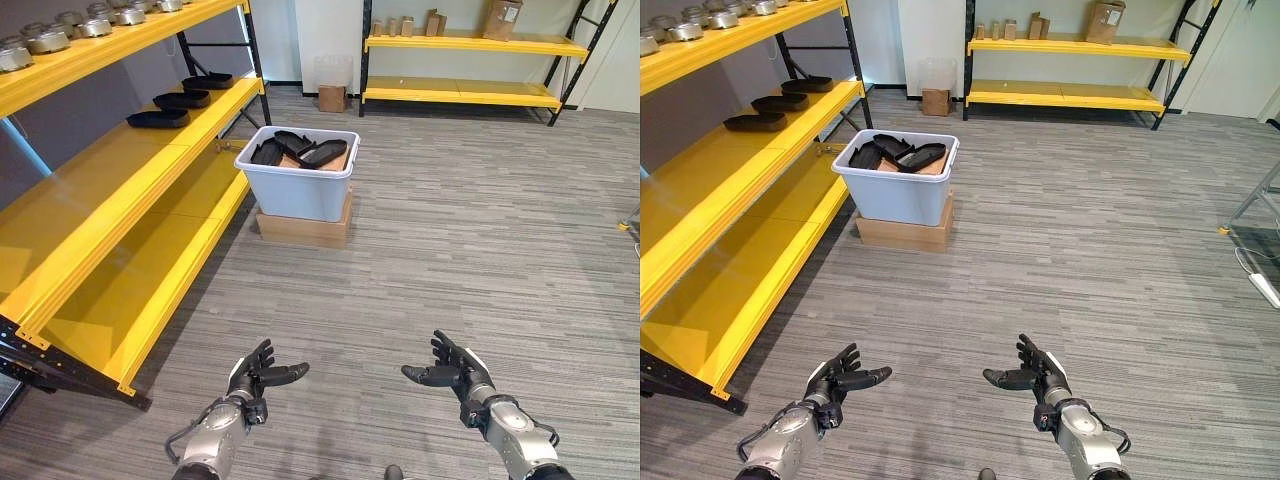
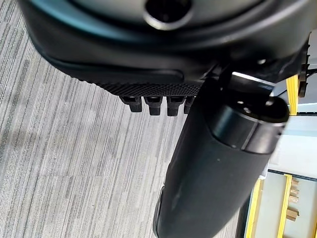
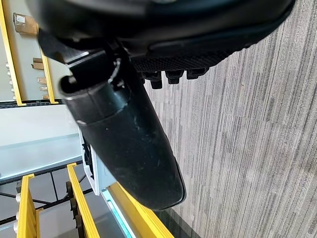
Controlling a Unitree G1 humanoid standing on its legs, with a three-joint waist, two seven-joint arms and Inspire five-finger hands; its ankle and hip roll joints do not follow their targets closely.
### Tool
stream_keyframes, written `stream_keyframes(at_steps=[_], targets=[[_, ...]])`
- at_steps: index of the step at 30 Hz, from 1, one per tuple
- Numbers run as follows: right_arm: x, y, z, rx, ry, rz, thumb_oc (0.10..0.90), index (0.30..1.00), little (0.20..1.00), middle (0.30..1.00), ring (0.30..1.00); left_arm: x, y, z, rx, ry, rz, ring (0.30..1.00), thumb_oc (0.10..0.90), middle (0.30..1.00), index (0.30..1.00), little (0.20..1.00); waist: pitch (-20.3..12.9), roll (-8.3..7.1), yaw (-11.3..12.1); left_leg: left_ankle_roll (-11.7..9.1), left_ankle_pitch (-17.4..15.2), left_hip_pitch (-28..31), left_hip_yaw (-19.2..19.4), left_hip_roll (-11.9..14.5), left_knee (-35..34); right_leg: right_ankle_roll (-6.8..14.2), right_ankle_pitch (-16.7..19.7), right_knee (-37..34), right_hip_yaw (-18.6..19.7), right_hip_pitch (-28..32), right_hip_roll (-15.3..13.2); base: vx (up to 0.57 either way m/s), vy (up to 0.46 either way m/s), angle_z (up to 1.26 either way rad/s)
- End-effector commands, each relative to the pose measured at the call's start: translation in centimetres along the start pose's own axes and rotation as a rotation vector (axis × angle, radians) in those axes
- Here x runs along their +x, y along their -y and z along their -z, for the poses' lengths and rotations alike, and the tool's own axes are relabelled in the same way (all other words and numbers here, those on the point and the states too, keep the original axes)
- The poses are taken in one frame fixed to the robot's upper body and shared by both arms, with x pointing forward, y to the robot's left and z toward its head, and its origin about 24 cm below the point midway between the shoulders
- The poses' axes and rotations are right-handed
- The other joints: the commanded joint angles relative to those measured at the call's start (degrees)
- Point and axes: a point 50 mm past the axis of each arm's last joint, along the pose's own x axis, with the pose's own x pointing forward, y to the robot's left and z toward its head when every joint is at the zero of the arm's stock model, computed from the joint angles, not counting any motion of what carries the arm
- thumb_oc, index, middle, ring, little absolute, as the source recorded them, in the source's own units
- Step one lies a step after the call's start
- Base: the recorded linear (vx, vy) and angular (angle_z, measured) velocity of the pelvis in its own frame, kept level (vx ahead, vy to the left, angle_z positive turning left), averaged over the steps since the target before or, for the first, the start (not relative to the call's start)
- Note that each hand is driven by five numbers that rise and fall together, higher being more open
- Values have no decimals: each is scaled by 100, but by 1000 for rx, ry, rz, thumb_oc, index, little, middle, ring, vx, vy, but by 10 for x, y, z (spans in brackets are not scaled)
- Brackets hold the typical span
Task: Move parts from the plastic box to the shelf.
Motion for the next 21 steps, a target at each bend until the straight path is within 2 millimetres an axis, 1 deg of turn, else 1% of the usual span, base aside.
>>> stream_keyframes(at_steps=[1,4,6,9,10,11,13,14,15,16,17,18,19,20,21], targets=[[11,5,-64,20,264,-12,900,1000,1000,1000,1000,10,11,-59,30,223,76,1000,900,1000,1000,1000,-271,62,146,-74,-762,143,-10,176,12,155,-730,237,60,140,-88,55,75,0],[13,1,-66,7,265,-30,900,1000,1000,1000,1000,10,15,-58,44,223,99,1000,900,1000,1000,1000,-260,72,151,-12,-881,119,44,98,219,189,-695,257,123,126,-163,58,121,0],[14,-1,-67,2,267,-30,900,1000,1000,1000,1000,9,16,-58,51,224,112,1000,900,1000,1000,1000,-249,77,162,19,-900,95,52,79,258,198,-702,307,131,101,-186,25,142,-1],[17,-8,-76,34,303,-45,900,1000,1000,1000,1000,9,17,-63,102,231,143,1000,900,1000,1000,1000,-133,130,207,292,-943,-96,-62,-63,406,233,-941,1260,156,-266,-306,6,242,-2],[17,-9,-78,36,311,-48,900,1000,1000,1000,1000,9,17,-65,109,234,144,1000,900,1000,1000,1000,-107,145,204,366,-962,-156,-72,-113,451,228,-957,1573,154,-380,-336,-1,165,-1],[17,-10,-78,37,313,-48,900,1000,1000,1000,1000,9,16,-66,111,236,144,1000,900,1000,1000,1000,-102,147,203,392,-972,-184,-72,-136,473,226,-953,1696,159,-433,-353,-5,150,3],[17,-12,-81,32,322,-47,900,1000,1000,1000,1000,11,17,-73,109,253,139,1000,900,1000,1000,1000,-13,221,198,487,-975,-303,-113,-206,580,179,-777,2643,111,-853,-536,30,274,2],[16,-14,-82,27,338,-56,900,1000,1000,1000,1000,12,21,-78,89,276,145,1000,900,1000,1000,1000,149,279,212,552,-1106,-294,-207,-330,672,210,-648,3920,95,-1292,-804,195,426,-25],[16,-13,-80,11,338,-55,900,1000,1000,1000,1000,12,25,-79,75,280,139,1000,900,1000,1000,1000,292,280,143,584,-1167,-235,-267,-435,736,229,-539,4353,216,-1650,-584,219,346,-24],[15,-10,-80,7,338,-47,900,1000,1000,1000,1000,12,28,-80,49,294,153,1000,900,1000,1000,1000,342,263,48,604,-1138,-260,-271,-466,796,186,-367,4182,258,-1872,-299,232,117,-19],[13,-5,-80,12,335,-31,900,1000,1000,1000,1000,12,32,-81,26,298,181,1000,900,1000,1000,1000,366,208,-81,620,-1216,-163,-398,-570,811,226,-289,3911,353,-2113,25,152,-1,-2],[12,-4,-79,14,334,-27,900,1000,1000,1000,1000,11,33,-81,23,297,187,1000,900,1000,1000,1000,372,194,-117,624,-1239,-130,-439,-597,810,235,-278,3836,363,-2159,95,260,-28,17],[11,0,-78,18,329,-16,900,1000,1000,1000,1000,11,38,-81,28,294,195,1000,900,1000,1000,1000,359,119,-190,627,-1314,-41,-568,-723,804,287,-166,3303,342,-2254,282,368,-56,62],[8,6,-76,18,325,-4,900,1000,1000,1000,1000,10,41,-80,47,290,207,1000,900,1000,1000,1000,345,10,-233,611,-1408,111,-705,-894,757,368,-70,2477,168,-2224,400,530,-122,81],[6,14,-74,25,319,12,900,1000,1000,1000,1000,8,44,-77,65,286,219,1000,900,1000,1000,1000,305,-100,-221,612,-1485,201,-860,-1074,751,387,78,1673,59,-2174,470,692,-170,93]])
